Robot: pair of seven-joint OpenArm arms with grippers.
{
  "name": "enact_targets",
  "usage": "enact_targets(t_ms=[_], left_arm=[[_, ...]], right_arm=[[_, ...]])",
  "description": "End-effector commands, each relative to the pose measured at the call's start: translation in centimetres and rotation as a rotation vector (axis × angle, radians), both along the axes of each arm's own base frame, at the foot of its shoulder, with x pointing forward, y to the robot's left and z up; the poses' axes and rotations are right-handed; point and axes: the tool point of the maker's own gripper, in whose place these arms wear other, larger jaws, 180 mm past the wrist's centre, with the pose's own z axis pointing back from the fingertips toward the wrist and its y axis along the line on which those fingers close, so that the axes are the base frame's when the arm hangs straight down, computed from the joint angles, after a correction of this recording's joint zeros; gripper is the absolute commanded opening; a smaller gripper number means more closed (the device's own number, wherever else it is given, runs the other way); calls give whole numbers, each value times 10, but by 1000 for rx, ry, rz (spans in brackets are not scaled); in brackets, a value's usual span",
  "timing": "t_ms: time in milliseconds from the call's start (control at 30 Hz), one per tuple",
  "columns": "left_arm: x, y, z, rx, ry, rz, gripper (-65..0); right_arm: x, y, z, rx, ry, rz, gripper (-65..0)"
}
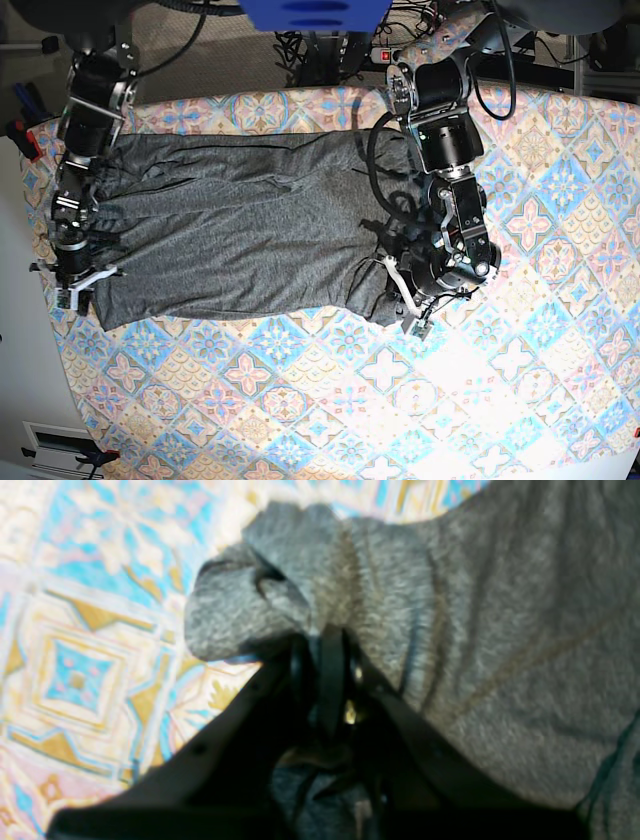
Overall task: Layout the t-shirt on the table in an organized manner, then fold the t-shirt properly
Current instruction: 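Hold the shirt edges with both grippers and fold them inward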
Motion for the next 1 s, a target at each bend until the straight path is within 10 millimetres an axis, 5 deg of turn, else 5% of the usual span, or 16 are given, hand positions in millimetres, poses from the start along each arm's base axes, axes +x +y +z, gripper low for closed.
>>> enact_targets(t_ms=[0,233,433,500,600,700,900,967], left_arm=[[12,-3,19,-16,-57,-1,-650],[-8,17,-7,22,0,13,-650],[-18,30,-18,49,26,20,-650],[-18,33,-18,53,26,21,-650],[-18,33,-18,53,26,21,-650],[-19,33,-19,53,27,21,-650],[-19,33,-19,55,29,21,-650],[-23,33,-23,55,38,21,-650]], right_arm=[[2,-10,12,-20,-18,-10,-650],[7,-12,26,-35,-44,-12,-650],[7,-7,21,-49,-14,7,-330],[10,-5,22,-48,-14,14,-281],[4,-6,8,-27,17,4,-287],[-18,-8,-40,52,126,-30,-286],[23,-25,-1,249,-31,-19,-286],[16,-26,-9,307,-34,-30,-286]])
